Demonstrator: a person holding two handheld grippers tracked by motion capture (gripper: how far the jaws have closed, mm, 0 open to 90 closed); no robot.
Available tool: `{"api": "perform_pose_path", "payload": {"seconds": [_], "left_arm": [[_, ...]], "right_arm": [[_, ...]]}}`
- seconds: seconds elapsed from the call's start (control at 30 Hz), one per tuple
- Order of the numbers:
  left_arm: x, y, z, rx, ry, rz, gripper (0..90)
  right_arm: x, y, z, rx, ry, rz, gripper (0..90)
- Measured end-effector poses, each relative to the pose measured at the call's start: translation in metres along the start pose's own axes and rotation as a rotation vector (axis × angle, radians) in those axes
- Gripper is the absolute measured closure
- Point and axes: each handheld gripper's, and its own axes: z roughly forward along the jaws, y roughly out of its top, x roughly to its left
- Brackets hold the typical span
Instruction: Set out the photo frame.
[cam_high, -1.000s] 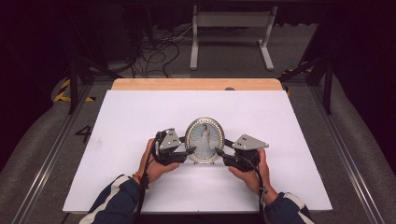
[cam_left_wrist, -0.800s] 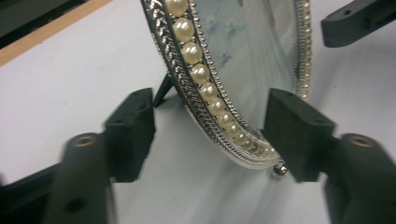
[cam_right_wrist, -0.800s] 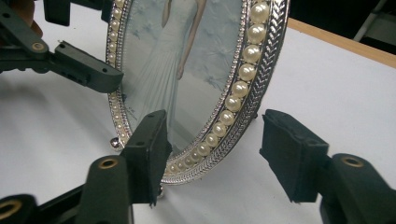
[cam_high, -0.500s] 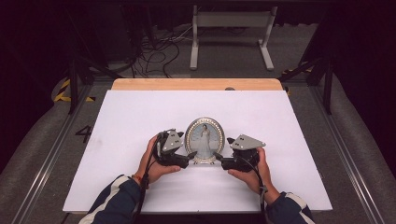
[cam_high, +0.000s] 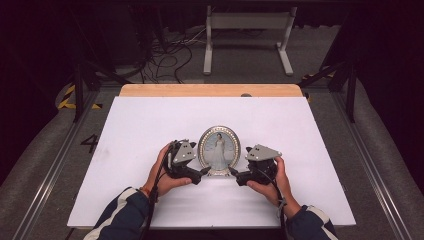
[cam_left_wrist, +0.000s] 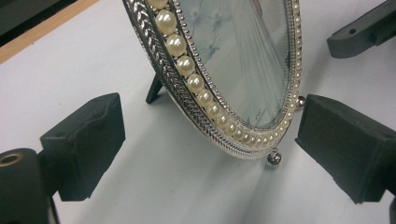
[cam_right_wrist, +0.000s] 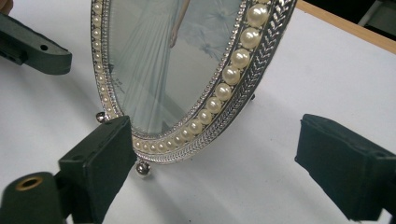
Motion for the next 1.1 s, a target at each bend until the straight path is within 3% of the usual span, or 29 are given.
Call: {"api": "perform_pose_path", "payload": {"seconds": [0.13, 0.33, 0.8, 1.1], "left_arm": [[0.001, 0.000, -0.004, 0.013, 0.016, 0.021, 8.6], [0.004, -0.001, -0.012, 0.010, 0.031, 0.024, 8.8], [0.003, -0.007, -0.023, 0.034, 0.047, 0.057, 8.8], [0.002, -0.013, -0.030, 0.049, 0.055, 0.074, 8.8]], "right_arm": [[0.000, 0.000, 0.000, 0.009, -0.011, -0.002, 11.6], [0.002, 0.001, -0.001, 0.045, -0.050, -0.054, 11.8], [-0.002, -0.001, -0.014, 0.033, -0.058, -0.067, 13.2], [-0.007, -0.008, -0.022, 0.021, -0.103, -0.057, 13.9]]}}
